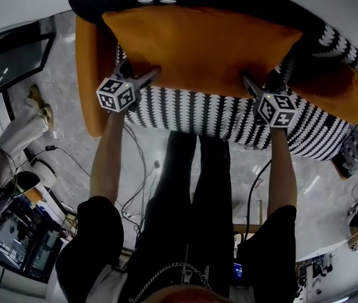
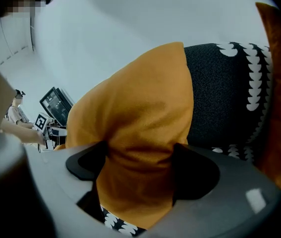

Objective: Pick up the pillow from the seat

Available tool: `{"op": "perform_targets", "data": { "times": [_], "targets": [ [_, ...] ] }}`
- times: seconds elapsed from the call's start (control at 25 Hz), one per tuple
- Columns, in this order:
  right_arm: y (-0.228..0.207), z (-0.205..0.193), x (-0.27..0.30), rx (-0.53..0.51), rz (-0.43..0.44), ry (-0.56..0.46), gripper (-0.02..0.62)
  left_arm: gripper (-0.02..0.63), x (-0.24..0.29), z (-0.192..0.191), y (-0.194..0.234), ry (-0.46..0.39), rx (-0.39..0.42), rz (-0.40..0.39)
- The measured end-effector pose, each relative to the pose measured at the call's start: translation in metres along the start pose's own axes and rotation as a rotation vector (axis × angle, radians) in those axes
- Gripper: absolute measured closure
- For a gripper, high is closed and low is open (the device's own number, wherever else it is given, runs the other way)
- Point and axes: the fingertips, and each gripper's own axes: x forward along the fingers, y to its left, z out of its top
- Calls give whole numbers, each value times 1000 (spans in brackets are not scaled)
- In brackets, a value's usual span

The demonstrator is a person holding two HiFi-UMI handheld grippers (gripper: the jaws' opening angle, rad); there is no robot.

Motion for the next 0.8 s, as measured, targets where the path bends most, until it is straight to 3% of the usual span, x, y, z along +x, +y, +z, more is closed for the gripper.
{"op": "perform_targets", "data": {
  "times": [0.36, 0.8],
  "targets": [
    [27, 2, -10, -21, -65, -29, 257, 264, -17, 6, -5, -44, 44, 51],
    [49, 2, -47, 3, -99, -61, 282, 307, -46, 21, -33, -78, 81, 63]
  ]
}}
